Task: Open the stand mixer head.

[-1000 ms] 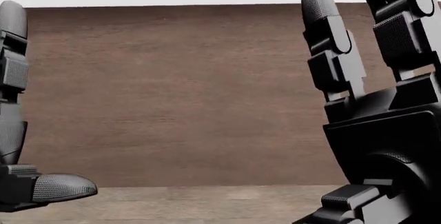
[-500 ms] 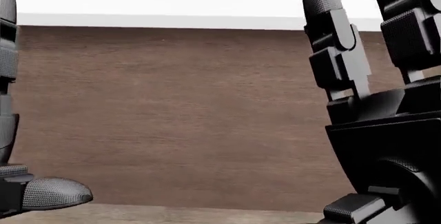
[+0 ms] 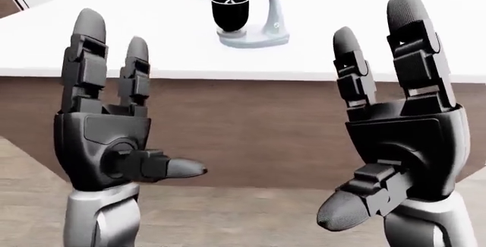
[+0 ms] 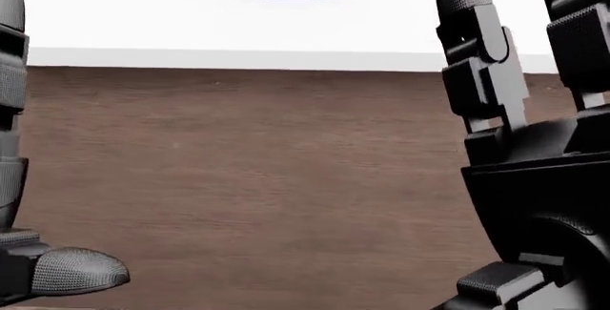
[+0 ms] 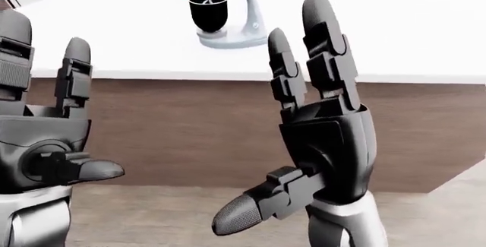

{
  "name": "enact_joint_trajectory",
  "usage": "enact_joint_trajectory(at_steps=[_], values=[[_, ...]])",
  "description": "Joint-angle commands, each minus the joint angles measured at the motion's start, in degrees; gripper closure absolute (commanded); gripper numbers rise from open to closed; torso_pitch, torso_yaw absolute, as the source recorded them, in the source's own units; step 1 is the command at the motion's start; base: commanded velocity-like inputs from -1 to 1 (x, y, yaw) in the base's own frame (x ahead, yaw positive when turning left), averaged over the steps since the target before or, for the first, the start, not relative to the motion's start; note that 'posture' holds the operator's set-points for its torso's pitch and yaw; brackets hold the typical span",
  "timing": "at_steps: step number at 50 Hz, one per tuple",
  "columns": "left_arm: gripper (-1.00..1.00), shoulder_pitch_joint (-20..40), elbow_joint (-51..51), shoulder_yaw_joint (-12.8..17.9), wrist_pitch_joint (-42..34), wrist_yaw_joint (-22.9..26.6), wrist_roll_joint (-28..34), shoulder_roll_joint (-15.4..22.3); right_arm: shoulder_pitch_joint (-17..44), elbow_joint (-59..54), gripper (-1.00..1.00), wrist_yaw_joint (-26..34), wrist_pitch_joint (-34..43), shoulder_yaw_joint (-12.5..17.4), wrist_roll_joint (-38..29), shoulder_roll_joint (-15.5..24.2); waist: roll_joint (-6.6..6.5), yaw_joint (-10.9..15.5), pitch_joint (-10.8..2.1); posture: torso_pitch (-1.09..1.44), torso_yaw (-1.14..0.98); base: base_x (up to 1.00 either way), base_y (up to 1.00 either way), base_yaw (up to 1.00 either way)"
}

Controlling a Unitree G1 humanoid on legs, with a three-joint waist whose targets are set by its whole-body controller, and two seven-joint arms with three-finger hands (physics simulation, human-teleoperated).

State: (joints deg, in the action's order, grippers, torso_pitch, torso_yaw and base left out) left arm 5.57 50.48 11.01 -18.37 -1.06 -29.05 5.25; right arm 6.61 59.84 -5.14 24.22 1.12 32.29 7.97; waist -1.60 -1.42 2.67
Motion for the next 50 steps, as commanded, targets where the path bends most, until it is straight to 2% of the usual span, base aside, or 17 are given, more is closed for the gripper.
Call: enact_joint_trajectory(at_steps=[1,2,6,8,11,13,15,23,24,26,29,32,37,40,45,48,50], values=[[-0.96,0.21,0.24,0.24,0.52,-0.07,0.19,0.10,0.44,0.16,-1.00,-0.07,-0.28,0.14,0.05,0.06,-0.19,0.07,-0.29,0.00,0.00,0.00,0.00,0.00],[-0.96,0.21,0.26,0.21,0.52,-0.07,0.18,0.08,0.60,0.16,-1.00,-0.14,-0.21,0.40,0.36,-0.06,-0.01,0.46,-1.54,0.00,0.00,0.23,0.00,0.00],[-0.97,0.16,0.20,0.18,0.61,0.00,0.24,0.05,0.30,0.16,-1.00,0.08,-0.44,-0.15,-0.77,-0.26,0.23,1.33,0.96,0.00,0.00,0.35,0.00,0.00],[-0.97,0.24,0.18,0.33,0.52,-0.06,0.05,0.09,0.56,0.16,-1.00,-0.17,-0.21,0.04,-0.55,-0.40,1.09,1.76,-0.78,0.00,0.00,0.02,0.00,0.00],[-0.97,0.17,0.20,0.27,0.56,-0.05,0.06,0.08,0.56,0.16,-1.00,-0.29,-0.31,-0.06,-0.50,-0.42,4.34,2.45,-1.37,0.00,0.00,0.00,0.00,0.00],[-0.96,0.18,0.14,0.27,0.55,-0.04,0.03,0.08,0.87,0.16,-1.00,-0.68,-0.37,0.50,0.93,-0.24,2.65,1.87,-2.62,0.00,0.00,0.31,0.00,0.00],[-0.96,0.04,0.03,0.07,0.71,0.06,0.23,-0.03,0.68,0.16,-1.00,-0.58,-0.45,0.18,0.27,-0.22,2.43,1.70,2.11,0.00,0.00,0.77,0.00,0.00],[-0.97,0.13,-0.32,0.05,0.87,0.10,0.29,-0.06,0.60,0.16,-1.00,-0.50,-0.70,-0.03,0.30,-0.27,1.27,0.55,-1.21,0.00,0.00,0.14,0.00,0.00],[-0.96,0.15,-0.29,0.02,0.85,0.08,0.31,-0.06,0.63,0.16,-1.00,-0.39,-0.64,0.21,0.74,-0.24,0.34,1.03,-3.13,0.00,0.00,0.59,0.00,0.00],[-0.97,0.14,-0.23,-0.02,0.82,0.11,0.35,-0.04,0.61,0.16,-1.00,-0.26,-0.13,0.13,0.20,-0.29,-0.07,1.29,2.15,0.00,0.00,0.67,0.00,0.00],[-0.97,0.21,-0.15,0.01,0.71,0.07,0.39,-0.02,0.69,0.16,-1.00,0.02,0.49,0.57,-1.09,-1.07,0.35,1.44,-0.62,0.00,0.00,0.09,0.00,0.00],[-0.97,0.22,-0.26,-0.02,0.76,0.09,0.49,-0.04,0.48,0.16,-1.00,0.48,-0.02,0.32,-3.11,-1.84,3.16,1.84,-0.51,0.00,0.00,0.00,0.00,0.00],[-0.96,0.38,-0.29,0.12,0.76,0.01,0.36,0.05,0.78,0.16,-1.00,0.41,0.05,1.30,-1.25,-2.17,1.80,1.58,-2.73,0.00,0.00,0.02,0.00,0.00],[-0.97,0.33,-0.26,0.14,0.77,0.03,0.34,0.06,0.53,0.16,-1.00,0.41,-0.16,0.95,-1.59,-1.78,1.35,0.77,2.37,0.00,0.00,0.68,0.00,0.00],[-0.97,0.31,-0.33,0.22,0.85,0.06,0.31,0.08,0.55,0.16,-1.00,0.55,0.04,0.86,-2.03,-2.15,-1.17,0.27,-1.73,0.00,0.00,0.13,0.00,0.00],[-0.96,0.35,-0.07,0.47,0.58,-0.02,0.02,0.23,0.70,0.16,-1.00,0.07,-0.27,1.16,-0.49,-1.74,-0.75,1.35,-1.13,0.00,0.00,0.22,0.00,0.00],[-0.96,0.33,-0.20,0.29,0.76,0.04,0.22,0.14,0.52,0.16,-1.00,0.01,-0.85,0.94,-0.07,-1.24,-0.47,1.61,2.16,0.00,0.00,0.79,0.00,0.00]])
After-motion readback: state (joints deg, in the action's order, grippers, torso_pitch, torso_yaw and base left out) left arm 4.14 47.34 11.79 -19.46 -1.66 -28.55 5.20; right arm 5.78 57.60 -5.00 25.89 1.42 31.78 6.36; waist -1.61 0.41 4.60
